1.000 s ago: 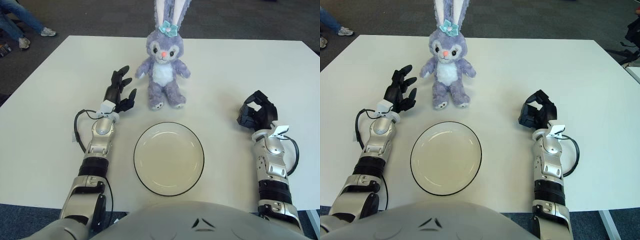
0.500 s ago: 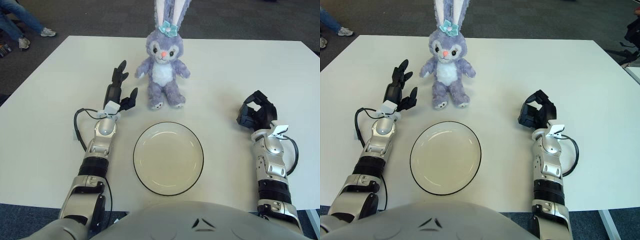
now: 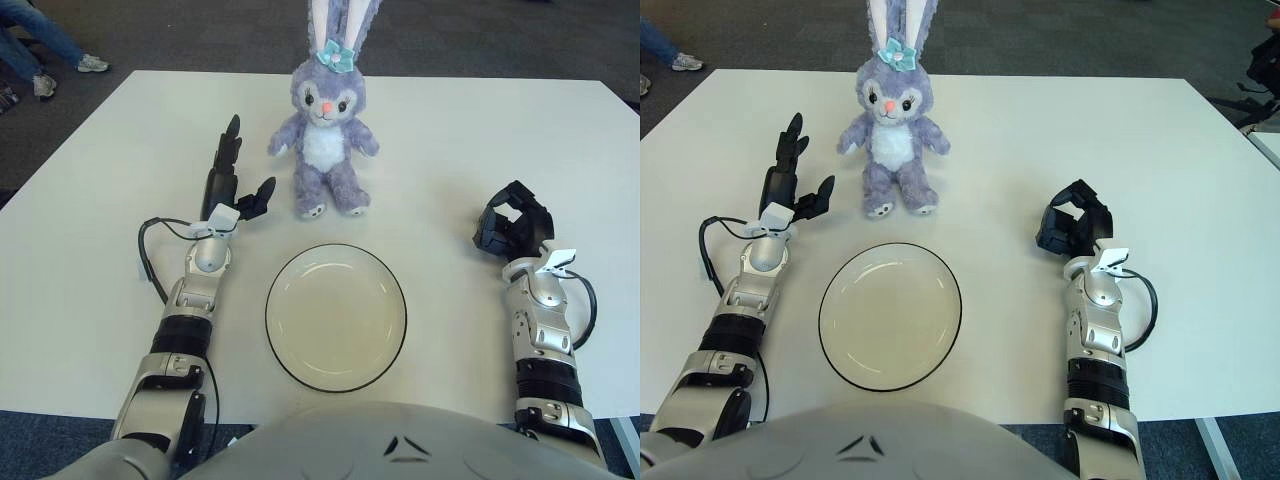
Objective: Put the doll into the plate.
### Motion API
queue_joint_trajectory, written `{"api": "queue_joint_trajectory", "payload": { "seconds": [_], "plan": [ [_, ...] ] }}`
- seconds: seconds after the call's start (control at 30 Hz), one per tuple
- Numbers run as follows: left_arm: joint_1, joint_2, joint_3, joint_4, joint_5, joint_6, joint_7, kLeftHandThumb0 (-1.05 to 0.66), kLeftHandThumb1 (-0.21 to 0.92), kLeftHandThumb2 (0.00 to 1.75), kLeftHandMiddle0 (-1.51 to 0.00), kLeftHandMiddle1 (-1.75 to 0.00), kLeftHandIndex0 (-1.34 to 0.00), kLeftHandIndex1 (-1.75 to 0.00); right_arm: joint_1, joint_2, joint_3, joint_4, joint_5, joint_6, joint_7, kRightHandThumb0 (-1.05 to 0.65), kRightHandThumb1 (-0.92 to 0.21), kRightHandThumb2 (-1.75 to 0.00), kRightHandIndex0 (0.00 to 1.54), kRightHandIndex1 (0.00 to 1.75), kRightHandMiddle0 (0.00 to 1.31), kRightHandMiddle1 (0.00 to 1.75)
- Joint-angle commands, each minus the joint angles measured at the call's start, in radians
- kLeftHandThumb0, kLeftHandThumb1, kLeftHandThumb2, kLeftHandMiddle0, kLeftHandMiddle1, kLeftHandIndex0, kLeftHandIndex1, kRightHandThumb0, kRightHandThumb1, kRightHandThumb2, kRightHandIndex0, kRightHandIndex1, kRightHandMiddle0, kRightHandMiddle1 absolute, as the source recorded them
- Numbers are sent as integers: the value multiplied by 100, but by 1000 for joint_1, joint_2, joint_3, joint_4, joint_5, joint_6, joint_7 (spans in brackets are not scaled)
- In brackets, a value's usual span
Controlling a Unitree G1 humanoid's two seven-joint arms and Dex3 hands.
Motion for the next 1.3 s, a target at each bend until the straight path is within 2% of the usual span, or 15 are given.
{"api": "queue_joint_trajectory", "payload": {
  "seconds": [0.0,0.13,0.27,0.4,0.67,0.73,0.83,0.9,0.97,1.1,1.27],
  "plan": [
    [39,6,-6,7,-2,29,-15,-61,42,91,0,-72,0,-16,37,19,4,45,1,4,-2,-51,-25,-139,122,175,67,175],
    [3,18,-9,1,4,34,-22,-64,40,92,0,-72,0,-14,32,18,4,54,0,1,-3,-51,-25,-139,122,175,66,175],
    [-22,40,-14,4,12,40,-38,-73,50,80,0,-75,0,-15,29,19,5,63,-2,-4,-5,-50,-26,-138,121,175,66,175],
    [-82,60,-17,22,-7,80,-85,-82,62,66,0,-63,0,-20,28,19,6,64,-4,-6,-6,-50,-27,-137,121,175,65,175],
    [-124,74,-20,19,-27,166,-146,-86,67,60,0,-55,0,-25,27,17,8,69,-8,-11,-6,-50,-27,-137,121,175,65,175],
    [-149,77,-19,12,-57,229,-196,-84,64,60,0,-62,0,-20,27,16,8,69,-7,-9,-6,-50,-27,-137,121,175,65,175],
    [-165,79,-17,-6,-81,290,-238,-79,56,66,0,-93,0,-8,27,16,9,68,-6,-8,-5,-50,-26,-138,122,175,66,175],
    [-171,80,-15,-18,-92,315,-254,-78,53,70,0,-105,0,-4,27,15,9,68,-6,-7,-5,-50,-26,-138,122,175,66,175],
    [-182,78,-12,-30,-108,341,-273,-73,47,75,0,-102,0,-2,26,15,9,68,-6,-6,-6,-51,-26,-139,122,175,66,175],
    [-198,70,-6,-41,-131,374,-286,-62,34,87,0,-82,0,0,26,17,10,69,-7,-6,-8,-51,-25,-139,122,175,67,175],
    [-214,70,-7,-40,-139,391,-288,-55,29,90,0,-77,0,0,26,17,11,67,-4,-4,-5,-51,-25,-140,122,175,67,175]
  ]
}}
